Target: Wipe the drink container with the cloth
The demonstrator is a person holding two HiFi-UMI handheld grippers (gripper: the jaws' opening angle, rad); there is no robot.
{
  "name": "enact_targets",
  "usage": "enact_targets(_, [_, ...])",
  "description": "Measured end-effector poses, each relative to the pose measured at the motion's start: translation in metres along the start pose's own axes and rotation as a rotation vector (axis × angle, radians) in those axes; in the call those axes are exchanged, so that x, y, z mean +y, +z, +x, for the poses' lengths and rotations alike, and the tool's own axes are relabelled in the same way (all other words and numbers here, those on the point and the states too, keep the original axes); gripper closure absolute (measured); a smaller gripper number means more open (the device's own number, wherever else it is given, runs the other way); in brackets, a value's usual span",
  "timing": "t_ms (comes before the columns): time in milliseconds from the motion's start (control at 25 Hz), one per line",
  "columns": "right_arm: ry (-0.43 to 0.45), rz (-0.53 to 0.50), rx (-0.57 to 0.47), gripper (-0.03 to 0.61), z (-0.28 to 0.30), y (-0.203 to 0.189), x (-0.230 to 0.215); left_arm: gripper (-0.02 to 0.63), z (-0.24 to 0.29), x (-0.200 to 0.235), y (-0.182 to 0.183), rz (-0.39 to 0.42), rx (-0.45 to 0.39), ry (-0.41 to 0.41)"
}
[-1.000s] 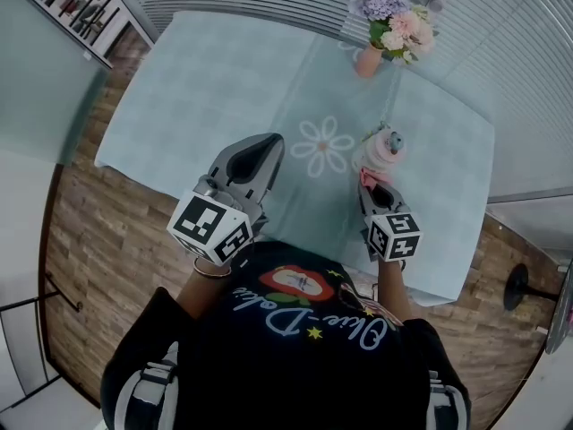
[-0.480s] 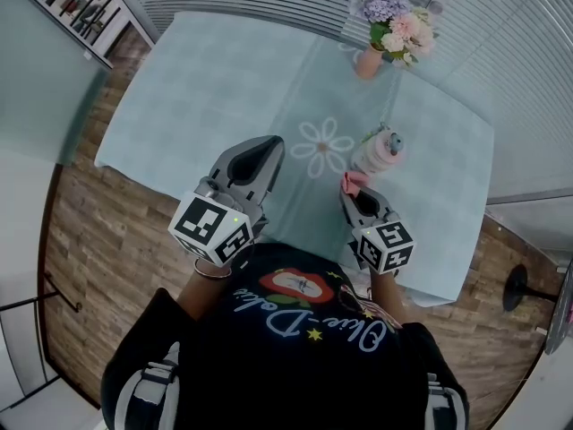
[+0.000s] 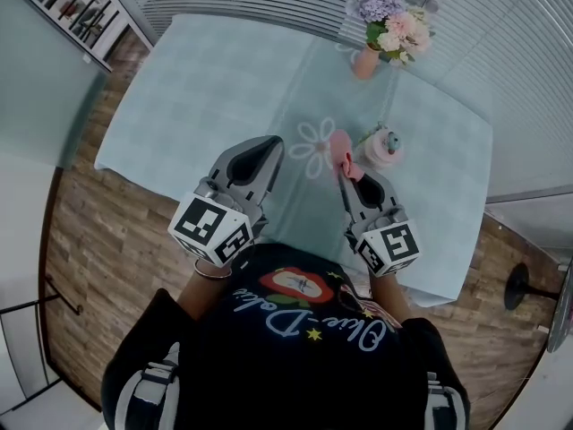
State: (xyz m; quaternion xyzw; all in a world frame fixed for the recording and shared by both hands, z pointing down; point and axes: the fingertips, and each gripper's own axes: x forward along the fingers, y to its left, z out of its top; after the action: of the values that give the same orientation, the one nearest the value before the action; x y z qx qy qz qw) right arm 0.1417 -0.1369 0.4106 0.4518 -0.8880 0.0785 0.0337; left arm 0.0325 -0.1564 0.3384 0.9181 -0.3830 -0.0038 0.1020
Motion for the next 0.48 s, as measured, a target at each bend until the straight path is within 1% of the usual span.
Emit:
enact_targets(120, [-0.092, 0.012, -0.070, 0.552, -0.009, 0.010, -0.016, 0.609, -0.001, -0.001, 0.000, 0.001, 0.000, -0.002])
enact_targets(280, [-0.198, 0.016, -0.071, 0.552, -0.019, 0.010, -0.031, 0.609, 0.000, -0.003, -0.001, 0.000, 0.005, -0.013])
enact_targets(360, [-0.226, 0.017, -0.058, 0.552, -0.020, 0.004, -0.037, 0.609, 0.001, -0.004, -0.002, 0.000, 0.008, -0.016])
enact_targets(480, [-0.246, 0.029, -0.038, 0.552, -0.022, -0.005, -0.040, 0.609, 0.002, -0.006, -0.003, 0.001, 0.012, -0.024])
